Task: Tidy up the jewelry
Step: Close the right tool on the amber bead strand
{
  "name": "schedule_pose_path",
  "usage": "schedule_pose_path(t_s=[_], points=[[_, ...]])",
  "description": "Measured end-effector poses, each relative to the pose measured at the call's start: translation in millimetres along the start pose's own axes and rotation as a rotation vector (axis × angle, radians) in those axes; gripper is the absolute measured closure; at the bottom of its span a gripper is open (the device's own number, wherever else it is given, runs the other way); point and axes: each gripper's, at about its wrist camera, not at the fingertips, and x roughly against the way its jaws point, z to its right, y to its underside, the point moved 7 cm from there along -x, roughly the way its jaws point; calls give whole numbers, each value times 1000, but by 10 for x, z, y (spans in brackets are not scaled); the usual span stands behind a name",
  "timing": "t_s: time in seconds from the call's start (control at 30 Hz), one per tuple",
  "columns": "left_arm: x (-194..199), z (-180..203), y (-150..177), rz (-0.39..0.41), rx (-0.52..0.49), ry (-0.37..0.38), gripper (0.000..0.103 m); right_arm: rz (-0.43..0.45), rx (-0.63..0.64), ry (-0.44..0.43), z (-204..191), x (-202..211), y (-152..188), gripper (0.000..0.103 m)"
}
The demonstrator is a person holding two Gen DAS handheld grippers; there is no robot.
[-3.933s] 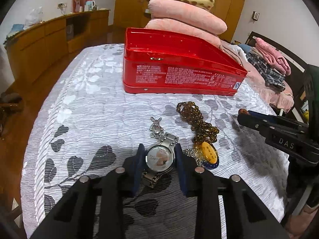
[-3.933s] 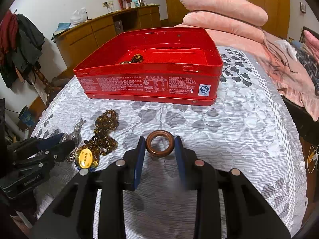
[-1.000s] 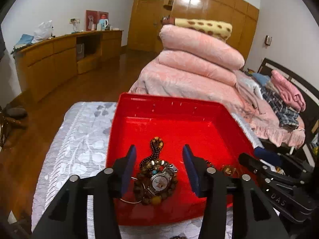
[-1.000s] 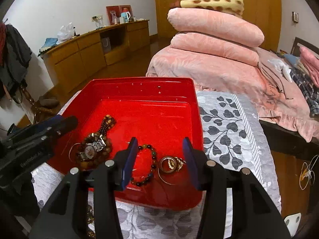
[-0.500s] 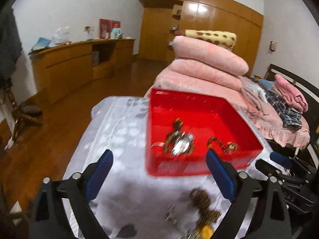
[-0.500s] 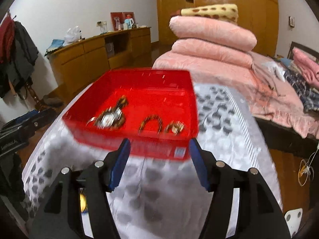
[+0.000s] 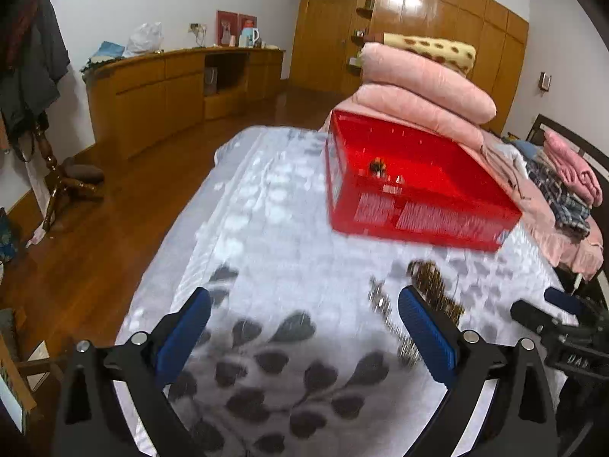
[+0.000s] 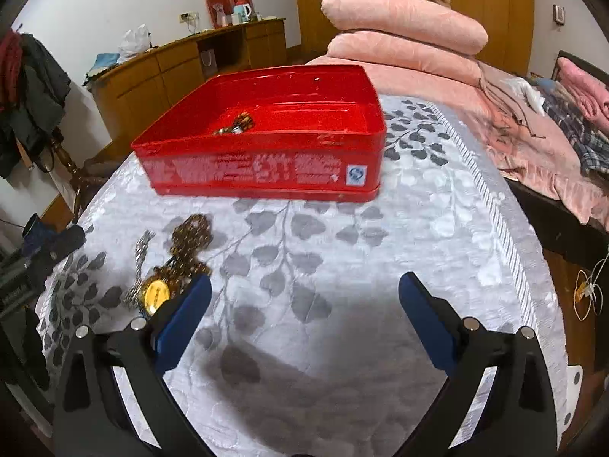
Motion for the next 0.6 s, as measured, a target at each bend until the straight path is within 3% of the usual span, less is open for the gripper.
schedule_pose_path(t_s=[0.23, 0.4, 0.43, 0.5, 0.6], points=[[-28, -62, 253, -53, -54, -42, 6, 4, 46, -60, -248, 24, 89, 8], [-31, -129, 252, -55, -33, -36, 6, 1, 54, -86, -342, -17, 53, 8], [-34, -131, 245, -55, -34, -35, 6, 1, 55, -88, -352, -30, 44, 9], [-45, -133, 236, -54, -37, -32, 6, -8, 54, -97, -375, -67, 37, 24], [-65, -130, 222, -59, -42, -26, 6, -31, 43, -122, -403, -149, 17, 29]])
